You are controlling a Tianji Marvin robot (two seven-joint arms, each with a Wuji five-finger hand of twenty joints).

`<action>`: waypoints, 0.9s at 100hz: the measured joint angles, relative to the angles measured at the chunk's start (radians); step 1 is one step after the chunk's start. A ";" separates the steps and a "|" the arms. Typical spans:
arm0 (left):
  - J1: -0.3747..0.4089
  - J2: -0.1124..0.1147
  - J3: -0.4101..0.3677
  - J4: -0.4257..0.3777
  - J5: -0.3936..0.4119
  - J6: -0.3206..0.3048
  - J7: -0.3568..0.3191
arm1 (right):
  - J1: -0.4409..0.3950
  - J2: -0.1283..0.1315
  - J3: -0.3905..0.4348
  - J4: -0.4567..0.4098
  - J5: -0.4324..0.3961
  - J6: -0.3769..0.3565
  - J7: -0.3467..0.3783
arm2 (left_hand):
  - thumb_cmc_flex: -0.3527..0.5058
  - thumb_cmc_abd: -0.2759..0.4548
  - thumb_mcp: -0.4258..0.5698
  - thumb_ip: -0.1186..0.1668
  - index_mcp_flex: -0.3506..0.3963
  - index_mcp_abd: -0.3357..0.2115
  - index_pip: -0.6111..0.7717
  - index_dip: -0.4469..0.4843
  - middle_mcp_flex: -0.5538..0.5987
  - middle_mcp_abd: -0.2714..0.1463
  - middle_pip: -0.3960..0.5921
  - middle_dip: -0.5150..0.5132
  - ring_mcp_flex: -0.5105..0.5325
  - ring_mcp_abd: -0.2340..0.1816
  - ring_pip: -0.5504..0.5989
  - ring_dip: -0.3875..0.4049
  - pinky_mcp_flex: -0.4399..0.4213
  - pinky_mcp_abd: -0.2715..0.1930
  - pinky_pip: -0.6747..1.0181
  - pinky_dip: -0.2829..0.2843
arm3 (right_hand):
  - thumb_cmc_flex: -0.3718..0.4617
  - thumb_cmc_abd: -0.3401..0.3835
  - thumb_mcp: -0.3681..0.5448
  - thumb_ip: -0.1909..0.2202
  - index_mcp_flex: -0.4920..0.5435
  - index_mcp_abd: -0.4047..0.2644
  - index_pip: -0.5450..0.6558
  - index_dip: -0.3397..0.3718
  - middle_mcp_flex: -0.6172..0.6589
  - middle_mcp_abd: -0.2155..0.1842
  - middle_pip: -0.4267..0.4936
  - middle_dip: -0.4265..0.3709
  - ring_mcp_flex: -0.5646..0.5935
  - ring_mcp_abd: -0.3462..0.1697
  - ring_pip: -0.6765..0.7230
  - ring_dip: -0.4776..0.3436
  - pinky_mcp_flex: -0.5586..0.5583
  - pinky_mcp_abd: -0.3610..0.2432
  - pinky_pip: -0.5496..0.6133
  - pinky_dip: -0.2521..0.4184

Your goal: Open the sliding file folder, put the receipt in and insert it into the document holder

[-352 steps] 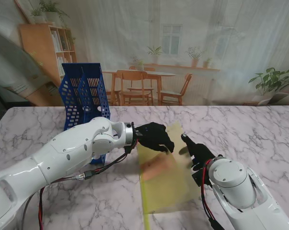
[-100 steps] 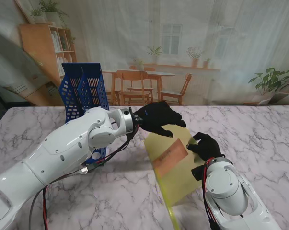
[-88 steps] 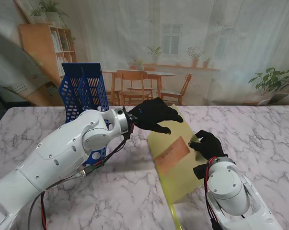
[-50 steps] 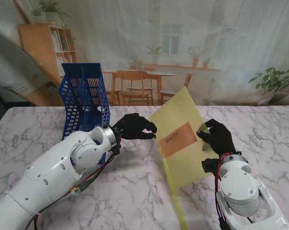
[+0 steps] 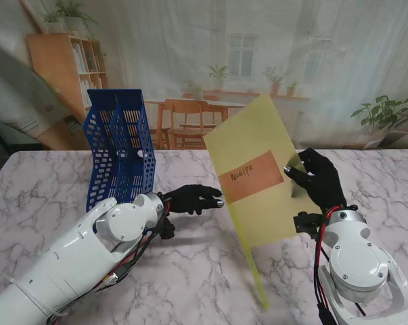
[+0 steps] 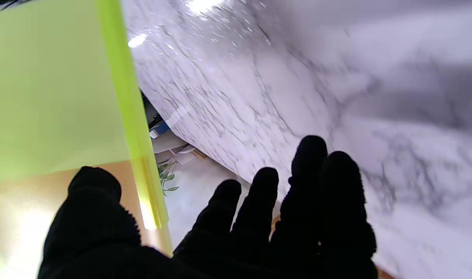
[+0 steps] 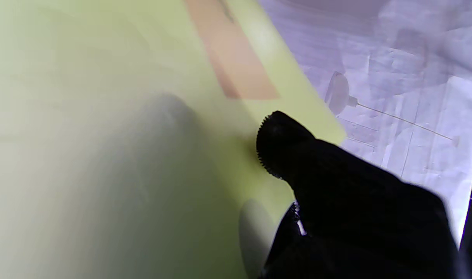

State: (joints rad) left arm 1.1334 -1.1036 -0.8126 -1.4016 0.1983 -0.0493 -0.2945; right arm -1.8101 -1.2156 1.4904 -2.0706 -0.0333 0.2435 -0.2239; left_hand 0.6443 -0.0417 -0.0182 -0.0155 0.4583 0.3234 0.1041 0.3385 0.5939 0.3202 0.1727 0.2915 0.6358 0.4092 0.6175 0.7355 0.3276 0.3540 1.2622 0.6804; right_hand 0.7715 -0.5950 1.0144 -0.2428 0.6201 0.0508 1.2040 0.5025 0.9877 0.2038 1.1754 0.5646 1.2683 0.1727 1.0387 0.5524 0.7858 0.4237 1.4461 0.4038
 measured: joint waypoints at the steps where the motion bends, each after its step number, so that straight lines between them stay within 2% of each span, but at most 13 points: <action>1: 0.000 -0.001 0.000 0.001 -0.012 0.002 -0.005 | 0.000 0.000 0.000 -0.001 0.001 0.000 0.000 | -0.004 -0.002 0.000 0.000 -0.009 0.001 -0.006 -0.003 -0.008 -0.001 -0.009 -0.006 -0.012 0.000 -0.017 -0.013 -0.011 -0.002 -0.016 -0.002 | 0.000 0.000 0.000 0.000 0.000 0.000 0.000 0.000 0.000 0.000 0.000 0.000 0.000 0.000 0.000 0.000 0.000 0.000 0.000 0.000; 9: -0.009 -0.005 0.015 0.021 -0.087 0.011 -0.037 | 0.000 0.001 0.002 -0.008 0.006 -0.001 0.005 | -0.027 -0.035 -0.001 0.000 -0.070 0.001 -0.040 -0.026 -0.062 -0.006 -0.051 -0.030 -0.081 -0.002 -0.103 -0.082 -0.070 -0.024 -0.117 -0.048 | 0.000 0.000 0.000 0.000 0.000 0.000 0.000 0.000 0.000 0.000 0.000 0.006 0.000 0.000 0.000 0.000 0.000 0.000 0.000 -0.001; 16: -0.028 -0.012 0.042 0.050 -0.118 0.010 -0.040 | -0.001 0.002 0.002 -0.012 0.009 -0.003 0.009 | -0.027 -0.053 -0.001 0.000 -0.093 -0.039 -0.045 -0.026 -0.092 -0.012 -0.067 -0.040 -0.121 -0.011 -0.144 -0.117 -0.104 -0.039 -0.181 -0.071 | 0.000 0.000 0.000 0.000 0.000 0.000 0.000 0.000 0.000 0.000 0.000 0.007 0.000 0.000 0.000 0.001 0.000 0.000 0.000 -0.001; 24: -0.032 -0.027 0.039 0.075 -0.279 0.027 -0.070 | -0.001 0.003 0.002 -0.013 0.015 -0.008 0.012 | -0.020 -0.075 0.000 0.000 -0.093 -0.081 -0.044 -0.026 -0.098 -0.018 -0.082 -0.043 -0.133 -0.015 -0.174 -0.138 -0.127 -0.045 -0.219 -0.085 | 0.000 0.000 0.000 0.000 0.000 0.000 0.000 0.000 0.000 0.000 0.000 0.007 0.000 0.000 0.000 0.001 0.000 0.000 0.000 -0.003; 28: -0.031 -0.034 0.035 0.078 -0.333 0.040 -0.075 | -0.001 0.003 0.002 -0.013 0.018 -0.010 0.015 | -0.010 -0.075 0.000 0.000 -0.093 -0.094 -0.044 -0.026 -0.098 -0.026 -0.085 -0.043 -0.134 -0.017 -0.182 -0.146 -0.128 -0.048 -0.230 -0.086 | 0.000 0.000 0.000 0.000 0.000 0.000 0.000 0.000 0.000 0.000 0.000 0.007 0.000 0.000 0.000 0.001 0.000 0.000 0.000 -0.006; 37: -0.028 -0.047 0.032 0.074 -0.304 0.045 -0.068 | -0.002 0.004 0.005 -0.013 0.022 -0.010 0.022 | 0.006 -0.119 0.001 0.000 -0.093 -0.096 -0.044 -0.026 -0.098 -0.025 -0.086 -0.043 -0.135 -0.023 -0.195 -0.162 -0.130 -0.050 -0.247 -0.097 | 0.000 0.000 0.000 0.000 0.000 0.000 0.000 0.000 0.000 0.000 0.000 0.007 0.000 0.000 0.000 0.001 0.000 0.000 0.000 -0.008; 43: -0.020 -0.054 0.028 0.068 -0.295 0.043 -0.053 | -0.003 0.004 0.005 -0.013 0.023 -0.009 0.023 | 0.017 -0.117 0.001 0.000 -0.093 -0.096 -0.043 -0.026 -0.098 -0.029 -0.087 -0.043 -0.135 -0.032 -0.214 -0.186 -0.131 -0.057 -0.293 -0.113 | 0.000 0.000 0.000 0.000 0.000 0.000 0.000 0.000 0.000 0.000 0.000 0.007 0.000 0.000 0.000 0.001 0.000 0.000 0.000 -0.008; 59: 0.008 -0.071 0.009 0.052 -0.385 0.033 0.001 | -0.007 0.005 0.007 -0.013 0.028 -0.009 0.022 | 0.085 -0.134 0.002 0.000 -0.089 -0.095 -0.016 -0.026 -0.040 -0.094 -0.087 -0.043 -0.105 -0.078 -0.247 -0.242 -0.126 -0.087 -0.319 -0.148 | 0.000 0.010 0.000 0.000 -0.001 0.000 0.004 0.014 0.000 0.000 0.000 0.008 0.000 0.000 0.000 0.003 0.000 0.000 0.000 -0.008; 66: 0.022 -0.079 -0.002 0.044 -0.396 0.027 0.036 | -0.008 0.005 0.008 -0.013 0.031 -0.009 0.022 | 0.176 -0.132 0.002 0.000 -0.018 -0.098 0.035 0.001 0.025 -0.135 -0.071 -0.059 -0.056 -0.114 -0.256 -0.268 -0.104 -0.100 -0.322 -0.158 | 0.000 0.010 0.000 0.000 -0.001 0.000 0.014 0.014 0.000 0.000 0.000 0.008 0.000 0.000 0.000 0.003 0.000 0.000 0.000 -0.008; 75: 0.042 -0.092 -0.010 0.031 -0.405 0.012 0.113 | -0.008 0.005 0.008 -0.013 0.032 -0.009 0.024 | 0.305 -0.136 -0.004 -0.007 0.100 -0.110 0.146 0.070 0.126 -0.174 0.014 -0.072 0.035 -0.154 -0.239 -0.291 -0.058 -0.124 -0.265 -0.160 | 0.000 0.012 0.000 0.000 -0.001 -0.001 0.015 0.014 0.000 0.000 0.000 0.008 0.000 0.000 0.000 0.003 -0.001 0.000 0.000 -0.008; 80: 0.054 -0.100 -0.018 0.022 -0.425 0.009 0.143 | -0.008 0.006 0.008 -0.013 0.032 -0.007 0.027 | 0.388 -0.140 -0.006 -0.016 0.148 -0.112 0.234 0.124 0.201 -0.175 0.064 -0.073 0.086 -0.168 -0.203 -0.291 -0.021 -0.126 -0.224 -0.160 | 0.000 0.015 0.001 0.000 -0.002 -0.003 0.016 0.016 0.000 0.000 0.000 0.008 0.000 0.000 -0.001 0.003 -0.010 0.000 0.000 -0.008; 85: 0.066 -0.108 -0.026 0.012 -0.444 0.005 0.169 | -0.007 0.007 0.008 -0.013 0.032 -0.007 0.032 | 0.439 -0.151 -0.011 -0.038 0.186 -0.113 0.320 0.135 0.272 -0.175 0.095 -0.062 0.131 -0.176 -0.162 -0.291 0.013 -0.136 -0.189 -0.160 | -0.001 0.021 0.002 -0.001 -0.002 -0.011 0.016 0.017 0.000 0.000 0.000 0.010 0.000 0.000 -0.003 0.013 -0.018 0.000 0.000 -0.008; 90: 0.075 -0.114 -0.031 0.001 -0.447 0.002 0.192 | -0.006 0.009 0.008 -0.010 0.032 -0.008 0.036 | 0.472 -0.151 -0.018 -0.040 0.208 -0.113 0.416 0.135 0.325 -0.173 0.132 -0.044 0.176 -0.179 -0.126 -0.292 0.040 -0.137 -0.152 -0.159 | -0.001 0.023 0.002 -0.003 -0.011 -0.011 0.016 0.027 -0.004 -0.001 0.000 0.013 0.000 0.000 -0.005 0.007 -0.041 0.000 -0.005 -0.008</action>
State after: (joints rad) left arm 1.2089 -1.2173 -0.8431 -1.4002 -0.2484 -0.0476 -0.1028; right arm -1.8160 -1.2070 1.4981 -2.0807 -0.0013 0.2359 -0.1876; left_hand 1.1161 -0.1929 -0.0359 -0.0551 0.6660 0.2103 0.5203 0.4732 0.9190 0.1474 0.3045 0.2474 0.8121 0.2301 0.4916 0.4439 0.3679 0.2167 1.1097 0.5211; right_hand 0.7700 -0.5719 1.0160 -0.2460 0.6088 0.0393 1.2198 0.5298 0.9838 0.2029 1.1755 0.5772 1.2682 0.1726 1.0337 0.5598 0.7449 0.4235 1.4409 0.3957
